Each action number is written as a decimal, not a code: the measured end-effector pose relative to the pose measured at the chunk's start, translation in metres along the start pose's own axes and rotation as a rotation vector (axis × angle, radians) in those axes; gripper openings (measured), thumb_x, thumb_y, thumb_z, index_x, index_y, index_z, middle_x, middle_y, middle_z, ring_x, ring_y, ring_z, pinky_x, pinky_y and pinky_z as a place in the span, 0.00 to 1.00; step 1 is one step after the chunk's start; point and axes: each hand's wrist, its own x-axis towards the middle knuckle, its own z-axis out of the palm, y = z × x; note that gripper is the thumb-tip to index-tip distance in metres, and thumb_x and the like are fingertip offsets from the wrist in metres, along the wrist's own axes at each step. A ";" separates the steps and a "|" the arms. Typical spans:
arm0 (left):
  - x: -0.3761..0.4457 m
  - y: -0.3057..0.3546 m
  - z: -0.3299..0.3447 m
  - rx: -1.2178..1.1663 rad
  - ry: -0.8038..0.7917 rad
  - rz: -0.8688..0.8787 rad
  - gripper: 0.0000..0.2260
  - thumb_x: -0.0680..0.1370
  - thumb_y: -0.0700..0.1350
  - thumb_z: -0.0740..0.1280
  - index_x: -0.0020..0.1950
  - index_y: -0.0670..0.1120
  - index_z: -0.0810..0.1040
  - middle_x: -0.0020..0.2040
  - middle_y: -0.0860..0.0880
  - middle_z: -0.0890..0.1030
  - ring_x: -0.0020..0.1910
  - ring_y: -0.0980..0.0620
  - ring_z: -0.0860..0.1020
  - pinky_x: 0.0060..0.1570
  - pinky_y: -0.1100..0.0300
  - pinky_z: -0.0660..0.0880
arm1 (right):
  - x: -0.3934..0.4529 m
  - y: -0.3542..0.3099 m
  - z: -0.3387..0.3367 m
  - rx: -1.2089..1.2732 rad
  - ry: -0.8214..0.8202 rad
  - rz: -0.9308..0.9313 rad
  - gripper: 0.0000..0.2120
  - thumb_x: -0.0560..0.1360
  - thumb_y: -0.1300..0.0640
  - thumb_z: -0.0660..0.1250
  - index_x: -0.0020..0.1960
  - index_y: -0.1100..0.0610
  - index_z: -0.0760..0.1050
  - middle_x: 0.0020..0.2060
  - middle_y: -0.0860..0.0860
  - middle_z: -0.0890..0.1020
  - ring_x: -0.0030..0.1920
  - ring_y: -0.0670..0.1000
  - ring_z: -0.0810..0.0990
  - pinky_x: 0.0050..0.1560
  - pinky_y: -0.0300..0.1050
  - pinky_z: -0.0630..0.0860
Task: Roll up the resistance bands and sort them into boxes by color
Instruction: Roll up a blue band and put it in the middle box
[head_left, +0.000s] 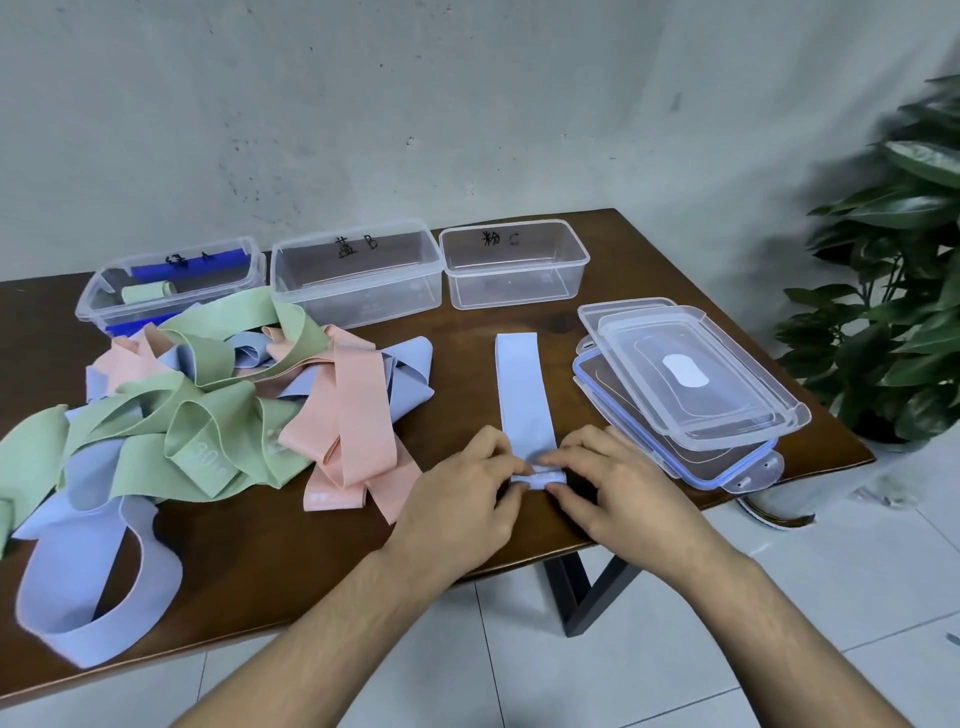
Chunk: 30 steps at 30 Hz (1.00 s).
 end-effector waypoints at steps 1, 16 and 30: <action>0.001 -0.001 0.000 0.000 0.002 -0.002 0.11 0.81 0.52 0.62 0.60 0.53 0.80 0.55 0.60 0.69 0.41 0.58 0.73 0.38 0.66 0.67 | -0.001 -0.002 0.000 0.010 0.009 -0.002 0.13 0.78 0.52 0.69 0.62 0.47 0.79 0.52 0.39 0.75 0.51 0.42 0.71 0.53 0.32 0.68; 0.002 -0.005 0.004 -0.024 0.045 -0.006 0.09 0.79 0.49 0.66 0.58 0.51 0.80 0.53 0.58 0.77 0.47 0.56 0.78 0.45 0.66 0.74 | 0.006 -0.001 0.005 0.047 -0.030 0.050 0.12 0.80 0.54 0.66 0.62 0.47 0.79 0.54 0.39 0.77 0.55 0.42 0.74 0.60 0.41 0.73; 0.008 -0.004 0.003 -0.035 0.055 -0.028 0.11 0.82 0.49 0.63 0.63 0.51 0.78 0.56 0.57 0.71 0.44 0.58 0.74 0.40 0.73 0.68 | 0.010 0.002 0.005 0.046 0.029 0.058 0.10 0.81 0.56 0.65 0.60 0.49 0.79 0.54 0.39 0.77 0.54 0.43 0.75 0.58 0.41 0.74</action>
